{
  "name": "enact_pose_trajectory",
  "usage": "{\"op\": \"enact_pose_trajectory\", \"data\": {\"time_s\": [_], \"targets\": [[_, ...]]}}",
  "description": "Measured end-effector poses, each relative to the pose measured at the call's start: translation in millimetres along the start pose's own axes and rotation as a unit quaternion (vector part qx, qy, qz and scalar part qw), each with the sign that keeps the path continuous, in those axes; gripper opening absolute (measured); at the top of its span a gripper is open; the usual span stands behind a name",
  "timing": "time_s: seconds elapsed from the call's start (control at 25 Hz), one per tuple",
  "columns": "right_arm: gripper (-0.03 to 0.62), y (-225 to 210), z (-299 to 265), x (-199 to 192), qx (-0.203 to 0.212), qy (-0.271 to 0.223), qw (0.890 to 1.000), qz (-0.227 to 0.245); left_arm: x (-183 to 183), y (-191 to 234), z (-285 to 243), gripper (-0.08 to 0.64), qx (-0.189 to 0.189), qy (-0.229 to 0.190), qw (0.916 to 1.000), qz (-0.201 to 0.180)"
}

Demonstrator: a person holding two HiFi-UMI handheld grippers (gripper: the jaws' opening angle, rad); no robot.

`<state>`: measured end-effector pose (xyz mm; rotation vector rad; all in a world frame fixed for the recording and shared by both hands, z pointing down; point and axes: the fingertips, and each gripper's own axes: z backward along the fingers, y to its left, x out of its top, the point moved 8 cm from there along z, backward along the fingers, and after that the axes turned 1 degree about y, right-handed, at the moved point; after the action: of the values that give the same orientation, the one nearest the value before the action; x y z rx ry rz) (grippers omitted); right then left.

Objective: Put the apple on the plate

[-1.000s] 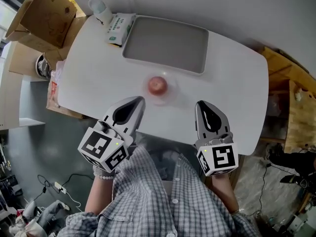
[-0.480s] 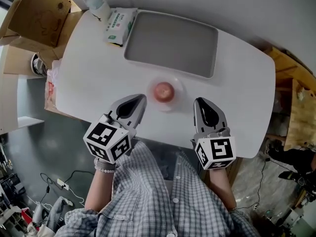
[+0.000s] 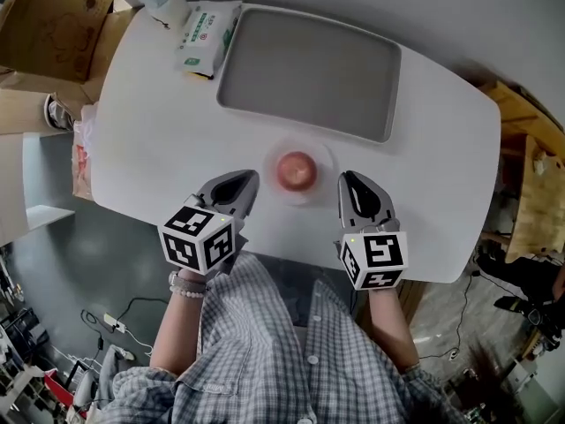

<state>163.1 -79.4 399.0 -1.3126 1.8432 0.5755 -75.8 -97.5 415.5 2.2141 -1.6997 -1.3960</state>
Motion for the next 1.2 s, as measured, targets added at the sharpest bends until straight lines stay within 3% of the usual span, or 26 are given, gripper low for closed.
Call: {"op": "enact_pose_trajectory", "data": {"time_s": [0.36, 0.6, 0.84, 1.2], "targets": [[0.032, -2, -32, -26, 0.01, 0.089, 0.996, 0.0, -14, 23, -29, 0.009, -0.003, 0.053, 0.9982, 0.028], [0.066, -3, -45, -44, 0.017, 0.136, 0.99, -0.02, -19, 31, -38, 0.011, 0.007, 0.077, 0.9969, 0.014], [0.094, -6, -53, -54, 0.024, 0.158, 0.984, -0.083, -25, 37, -45, 0.093, -0.006, 0.102, 0.9945, 0.024], [0.095, -9, -59, -57, 0.032, 0.171, 0.977, -0.125, -31, 39, -59, 0.101, 0.001, 0.12, 0.9922, 0.032]]}}
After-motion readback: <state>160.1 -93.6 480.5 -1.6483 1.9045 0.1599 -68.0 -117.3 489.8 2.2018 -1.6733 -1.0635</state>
